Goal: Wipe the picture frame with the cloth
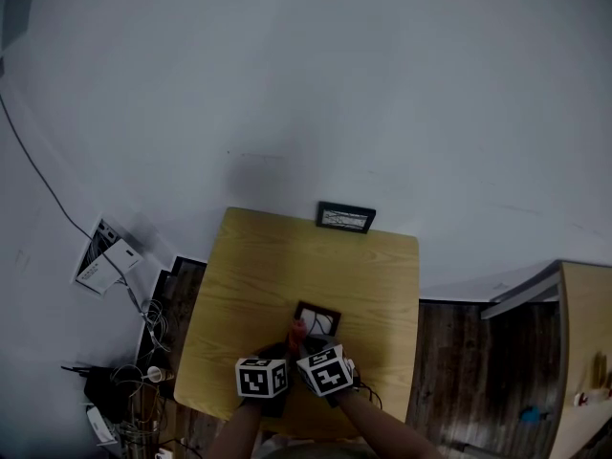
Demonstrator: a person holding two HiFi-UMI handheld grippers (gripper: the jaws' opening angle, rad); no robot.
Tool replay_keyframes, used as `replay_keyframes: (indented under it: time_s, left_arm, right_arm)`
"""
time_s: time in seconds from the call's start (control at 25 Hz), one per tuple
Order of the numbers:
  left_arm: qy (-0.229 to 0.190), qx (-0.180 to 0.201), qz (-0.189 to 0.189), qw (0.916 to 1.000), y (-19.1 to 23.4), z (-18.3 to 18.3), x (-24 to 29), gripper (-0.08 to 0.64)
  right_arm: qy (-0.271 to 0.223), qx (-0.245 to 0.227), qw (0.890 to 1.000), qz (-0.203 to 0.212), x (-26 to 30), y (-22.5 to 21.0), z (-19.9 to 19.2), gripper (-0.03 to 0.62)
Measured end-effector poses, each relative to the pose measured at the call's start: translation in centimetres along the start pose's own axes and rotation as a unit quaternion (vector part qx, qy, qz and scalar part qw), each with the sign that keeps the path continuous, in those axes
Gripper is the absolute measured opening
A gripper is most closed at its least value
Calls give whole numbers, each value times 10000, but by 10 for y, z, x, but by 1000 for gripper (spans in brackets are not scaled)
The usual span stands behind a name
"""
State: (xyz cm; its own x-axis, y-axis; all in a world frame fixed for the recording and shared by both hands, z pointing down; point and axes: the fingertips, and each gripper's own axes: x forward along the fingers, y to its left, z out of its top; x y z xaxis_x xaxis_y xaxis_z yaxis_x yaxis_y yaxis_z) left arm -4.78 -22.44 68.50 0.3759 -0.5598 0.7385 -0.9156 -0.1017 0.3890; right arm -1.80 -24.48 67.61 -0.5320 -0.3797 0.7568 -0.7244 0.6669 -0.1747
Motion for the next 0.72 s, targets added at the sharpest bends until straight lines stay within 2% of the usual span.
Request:
replay_keyframes:
  time_s: [0.32,0.72]
  left_arm:
    - [3,11,6,10000,0,-1,0,87]
    - [-22,15,33,10000,0,0,0,87]
  right_arm:
    - [243,-289,9992,-147,-2,-3,-6,17]
    - [349,-151,9984,-429,-20,-26,-21,17]
